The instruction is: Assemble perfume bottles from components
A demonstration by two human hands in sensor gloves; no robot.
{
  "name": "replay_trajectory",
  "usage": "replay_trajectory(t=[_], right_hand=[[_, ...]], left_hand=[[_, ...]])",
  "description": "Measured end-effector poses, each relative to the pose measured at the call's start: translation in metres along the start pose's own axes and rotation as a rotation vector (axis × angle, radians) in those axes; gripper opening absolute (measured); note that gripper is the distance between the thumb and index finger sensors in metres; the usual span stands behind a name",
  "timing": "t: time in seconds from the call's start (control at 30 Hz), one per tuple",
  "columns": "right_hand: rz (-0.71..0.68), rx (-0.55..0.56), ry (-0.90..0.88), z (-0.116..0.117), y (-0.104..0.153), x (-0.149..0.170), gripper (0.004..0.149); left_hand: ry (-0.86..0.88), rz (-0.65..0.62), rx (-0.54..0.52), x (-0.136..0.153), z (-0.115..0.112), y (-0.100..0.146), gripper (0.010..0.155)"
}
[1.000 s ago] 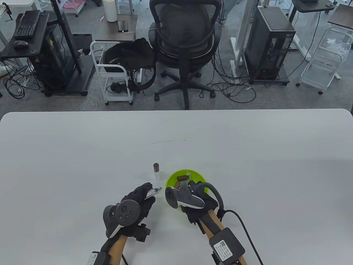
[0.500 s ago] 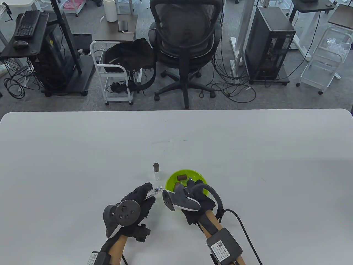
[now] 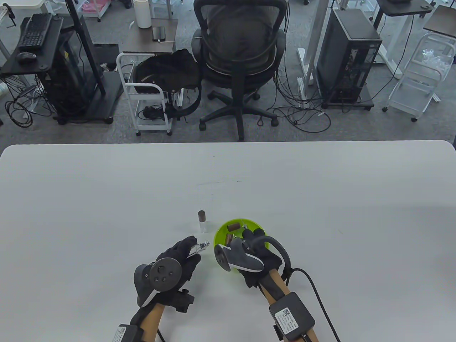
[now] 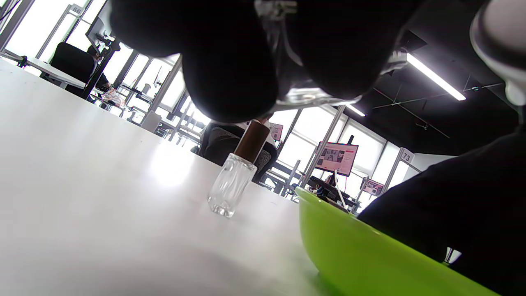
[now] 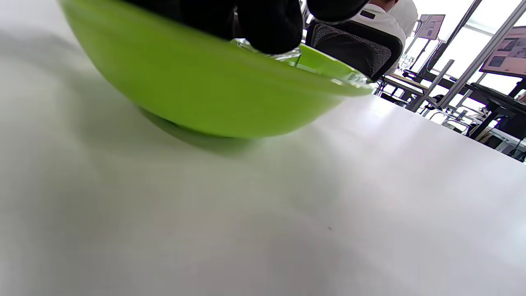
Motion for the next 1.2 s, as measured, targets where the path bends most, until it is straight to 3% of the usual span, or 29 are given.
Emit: replay_trajectory(t=[0.27, 0.57, 0.73, 0.93, 1.2], right_hand=[[0.014, 0.037, 0.034, 0.0, 0.001, -0.003, 0.053], [-0.013, 0.049, -0.146, -0.006, 0.002, 0.011, 0.057], [-0.067, 0.162, -0.344, -0.015, 0.014, 0.026, 0.055], [-0.144, 0.352, -0.569, -0.036, 0.047, 0.046, 0.048], [-0.223, 0.441, -0.673, -0.044, 0.069, 0.043, 0.049]], left_hand=[[-0.002, 0.0, 0.001, 0.0, 0.0, 0.0, 0.053], [-0.005, -0.002, 0.004, 0.0, -0.001, 0.0, 0.053], [-0.011, -0.01, 0.009, -0.002, -0.002, 0.001, 0.053], [-0.037, -0.053, 0.024, -0.013, -0.006, 0.003, 0.054], [-0.04, -0.104, 0.034, -0.026, -0.009, 0.005, 0.054]])
Point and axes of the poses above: the tracker on the back of each hand, its own x axis roughly to the little-finger side, its own y axis roughly from the fingertips to the wrist, z = x × y, the point moved 4 cm from there along -y, roughly from the wrist to the fingertips, and after that the axes turned 2 degrees about -y, right-handed, at the moved point
